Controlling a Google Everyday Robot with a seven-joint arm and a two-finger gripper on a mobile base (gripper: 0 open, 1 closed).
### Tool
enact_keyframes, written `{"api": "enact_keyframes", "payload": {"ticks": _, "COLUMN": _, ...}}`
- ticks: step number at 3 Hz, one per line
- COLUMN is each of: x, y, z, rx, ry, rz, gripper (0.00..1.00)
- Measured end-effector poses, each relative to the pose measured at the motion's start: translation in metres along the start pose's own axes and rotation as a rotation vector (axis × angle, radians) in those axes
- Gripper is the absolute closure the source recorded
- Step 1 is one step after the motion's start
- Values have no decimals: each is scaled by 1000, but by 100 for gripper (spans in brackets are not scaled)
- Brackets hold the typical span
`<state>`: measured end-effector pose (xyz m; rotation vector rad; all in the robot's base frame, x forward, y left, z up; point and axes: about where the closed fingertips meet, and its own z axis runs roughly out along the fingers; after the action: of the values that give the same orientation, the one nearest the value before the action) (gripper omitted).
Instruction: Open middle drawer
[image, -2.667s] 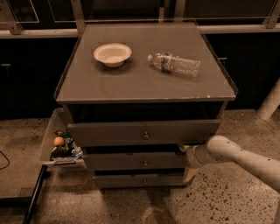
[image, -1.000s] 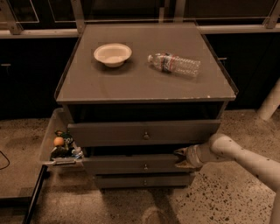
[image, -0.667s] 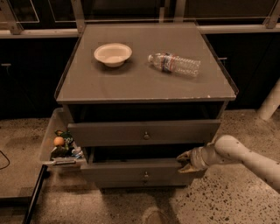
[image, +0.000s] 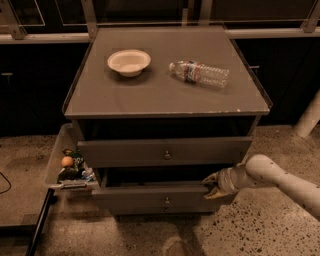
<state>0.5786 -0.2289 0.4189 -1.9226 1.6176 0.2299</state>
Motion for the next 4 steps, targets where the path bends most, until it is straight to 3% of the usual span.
{"api": "enact_keyframes", "payload": {"ticks": 1, "x": 0, "y": 3, "z": 3, "rx": -6, "ry": 1, "rz": 10, "gripper": 39}}
{"api": "enact_keyframes", "payload": {"ticks": 2, "x": 9, "y": 23, "z": 6, "rx": -13, "ry": 5, "rz": 77, "gripper": 15}}
{"api": "enact_keyframes", "payload": {"ticks": 3, "x": 13, "y": 40, "z": 9, "rx": -19, "ry": 8, "rz": 132, "gripper": 0}}
{"api": "enact_keyframes", "payload": {"ticks": 4, "x": 10, "y": 49, "z": 14, "rx": -38, "ry": 15, "rz": 148, "gripper": 11}}
